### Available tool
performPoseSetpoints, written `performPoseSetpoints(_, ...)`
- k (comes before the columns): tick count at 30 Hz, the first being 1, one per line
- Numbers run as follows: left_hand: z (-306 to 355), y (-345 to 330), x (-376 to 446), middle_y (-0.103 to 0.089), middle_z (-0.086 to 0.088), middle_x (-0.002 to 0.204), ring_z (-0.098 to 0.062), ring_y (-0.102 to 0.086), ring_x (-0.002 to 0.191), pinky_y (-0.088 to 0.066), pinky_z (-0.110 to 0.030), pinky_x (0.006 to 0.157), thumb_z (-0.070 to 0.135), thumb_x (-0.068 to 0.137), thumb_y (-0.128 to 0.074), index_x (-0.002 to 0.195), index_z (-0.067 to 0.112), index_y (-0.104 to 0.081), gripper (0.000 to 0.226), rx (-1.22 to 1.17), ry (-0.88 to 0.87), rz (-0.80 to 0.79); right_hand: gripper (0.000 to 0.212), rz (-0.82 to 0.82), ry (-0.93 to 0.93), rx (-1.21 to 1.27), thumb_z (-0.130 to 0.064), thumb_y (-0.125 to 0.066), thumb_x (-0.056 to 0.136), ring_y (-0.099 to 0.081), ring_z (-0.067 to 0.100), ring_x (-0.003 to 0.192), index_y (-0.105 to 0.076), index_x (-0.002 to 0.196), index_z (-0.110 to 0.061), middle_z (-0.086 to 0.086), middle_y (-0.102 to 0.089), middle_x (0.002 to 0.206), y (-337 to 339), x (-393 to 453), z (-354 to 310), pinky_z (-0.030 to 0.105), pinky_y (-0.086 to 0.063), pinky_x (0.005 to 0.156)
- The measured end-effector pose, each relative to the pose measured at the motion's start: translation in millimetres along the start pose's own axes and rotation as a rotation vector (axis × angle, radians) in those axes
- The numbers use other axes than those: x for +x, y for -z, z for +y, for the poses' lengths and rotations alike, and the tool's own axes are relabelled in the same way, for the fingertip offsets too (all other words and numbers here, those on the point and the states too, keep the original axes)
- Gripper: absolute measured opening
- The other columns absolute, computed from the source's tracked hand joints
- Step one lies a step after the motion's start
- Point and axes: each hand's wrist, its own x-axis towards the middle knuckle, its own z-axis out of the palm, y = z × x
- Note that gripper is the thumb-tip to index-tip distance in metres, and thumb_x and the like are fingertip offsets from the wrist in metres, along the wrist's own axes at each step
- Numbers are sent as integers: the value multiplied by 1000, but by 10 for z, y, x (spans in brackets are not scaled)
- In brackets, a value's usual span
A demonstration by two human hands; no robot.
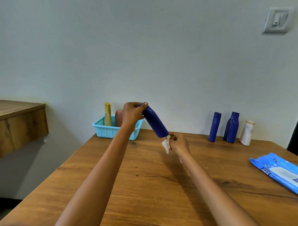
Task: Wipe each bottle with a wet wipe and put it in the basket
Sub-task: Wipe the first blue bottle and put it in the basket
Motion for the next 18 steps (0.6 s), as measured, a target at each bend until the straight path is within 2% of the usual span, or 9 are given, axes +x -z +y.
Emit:
performPoseSetpoints(5, -15, 20, 44, -69, -12, 94, -27, -66, 92, -56, -44, 83, 21, 83, -70, 98, 8, -68, 21, 74, -50, 20, 20, 46, 24, 288, -6, -49, 94, -64, 17, 86, -64, 99, -18, 3, -66, 98, 43, 0, -60, 28, -56, 66)
performPoseSetpoints(8, -50, 35, 54, -70, -9, 95, -25, -65, 93, -55, -45, 84, 24, 82, -70, 102, 7, -68, 26, 134, -65, 39, 28, 34, 8, 429, 1, -47, 92, -64, 20, 87, -68, 94, -18, 4, -67, 99, 74, 10, -129, 32, -58, 68)
performPoseSetpoints(12, -44, 83, 67, -70, -6, 90, -23, -66, 91, -56, -44, 83, 24, 82, -70, 98, 10, -69, 22, 124, -75, 71, 32, 24, 33, 479, 6, -46, 90, -64, 18, 78, -69, 85, -16, 9, -69, 96, 130, -2, -234, 24, -52, 56)
performPoseSetpoints(14, -34, 129, 85, -69, -4, 89, -23, -66, 90, -55, -45, 82, 25, 81, -70, 95, 15, -68, 17, 138, -86, 90, 30, 40, 46, 477, 4, -48, 90, -64, 21, 84, -69, 83, -15, 11, -69, 98, 129, 0, -289, 28, -55, 62)
performPoseSetpoints(15, -23, 159, 92, -69, -3, 90, -22, -66, 90, -55, -44, 82, 25, 81, -70, 93, 17, -68, 15, 148, -95, 97, 28, 37, 42, 482, 3, -48, 89, -65, 24, 88, -70, 84, -14, 11, -69, 99, 115, 6, -322, 35, -57, 67)
performPoseSetpoints(17, 32, 223, 115, -69, -3, 92, -21, -65, 90, -54, -41, 85, 24, 81, -70, 96, 14, -68, 19, 166, -118, 105, 24, -4, 21, 480, -2, -48, 89, -66, 28, 91, -71, 90, -10, 12, -70, 101, 67, 35, -410, 45, -58, 77)
performPoseSetpoints(18, 79, 266, 142, -69, -4, 95, -19, -64, 90, -54, -38, 86, 23, 81, -70, 100, 11, -68, 22, 182, -133, 113, 23, -51, 12, 481, -6, -48, 88, -66, 28, 90, -71, 90, -7, 10, -71, 101, 35, 48, -480, 45, -56, 80)
